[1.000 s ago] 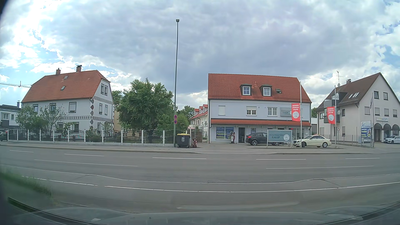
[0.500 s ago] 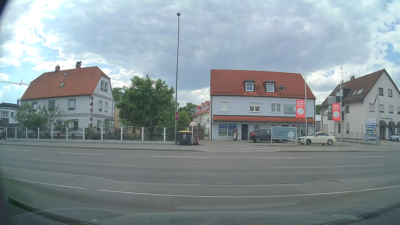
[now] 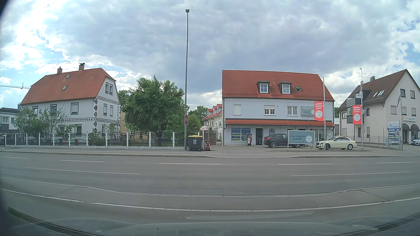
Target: Follow the waypoints while adhering to traffic rules and regulations
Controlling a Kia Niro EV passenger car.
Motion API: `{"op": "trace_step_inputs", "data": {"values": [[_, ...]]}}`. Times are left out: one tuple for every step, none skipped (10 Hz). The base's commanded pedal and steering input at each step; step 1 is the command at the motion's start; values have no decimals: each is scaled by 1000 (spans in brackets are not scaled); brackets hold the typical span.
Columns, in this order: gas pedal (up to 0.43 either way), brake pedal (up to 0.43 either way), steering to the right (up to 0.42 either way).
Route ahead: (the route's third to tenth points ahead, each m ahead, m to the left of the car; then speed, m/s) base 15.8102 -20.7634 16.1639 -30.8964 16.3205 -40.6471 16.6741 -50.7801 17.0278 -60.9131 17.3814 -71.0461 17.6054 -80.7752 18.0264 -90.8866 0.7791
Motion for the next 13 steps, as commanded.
{"op": "trace_step_inputs", "data": {"values": [[0,207,-27],[0,183,-27],[0,171,-26],[0,159,-26],[0,159,-26],[0,152,-24],[0,146,-24],[0,146,-24],[0,146,-24],[0,152,-23],[0,159,-22],[0,159,-20],[0,152,-16]]}}
